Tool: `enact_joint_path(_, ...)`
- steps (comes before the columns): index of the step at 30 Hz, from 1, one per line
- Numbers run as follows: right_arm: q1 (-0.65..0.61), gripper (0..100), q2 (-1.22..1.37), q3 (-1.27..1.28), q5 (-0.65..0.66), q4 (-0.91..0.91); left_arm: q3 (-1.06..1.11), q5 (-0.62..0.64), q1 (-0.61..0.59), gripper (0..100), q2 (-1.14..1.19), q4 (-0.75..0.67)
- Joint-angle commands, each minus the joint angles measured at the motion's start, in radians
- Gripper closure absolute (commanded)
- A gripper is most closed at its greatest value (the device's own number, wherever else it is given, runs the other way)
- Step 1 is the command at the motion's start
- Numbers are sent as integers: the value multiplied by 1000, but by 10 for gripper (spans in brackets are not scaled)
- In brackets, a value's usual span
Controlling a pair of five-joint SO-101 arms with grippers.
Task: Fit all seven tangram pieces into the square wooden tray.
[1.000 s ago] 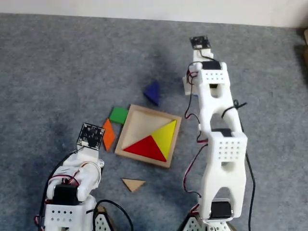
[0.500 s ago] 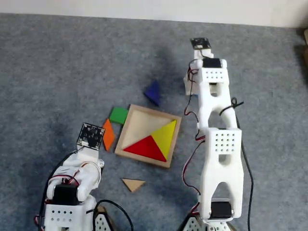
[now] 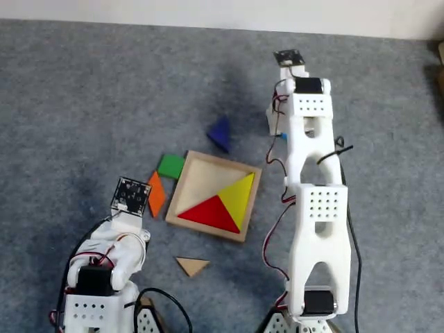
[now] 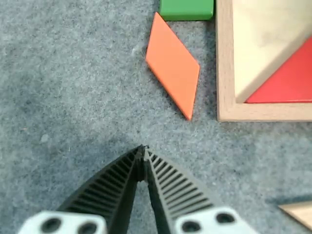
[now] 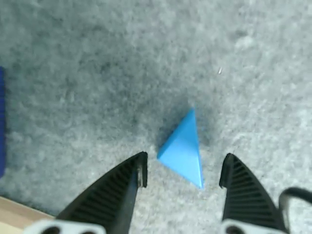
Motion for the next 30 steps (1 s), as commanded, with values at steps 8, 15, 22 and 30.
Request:
enact_joint_path(8,5,767,82,-62,46,-22,21,-8,-13,994,-53,6)
enact_joint_path(15,22,767,81,-62,58,-44,21,-8,-13,994,-53,6)
enact_joint_path(22,31,768,88,-56,58,-82,21,-8,-13,994,-53,6)
enact_joint_path(30,36,878,88,-62,64,-79,21,-8,-13,994,-53,6)
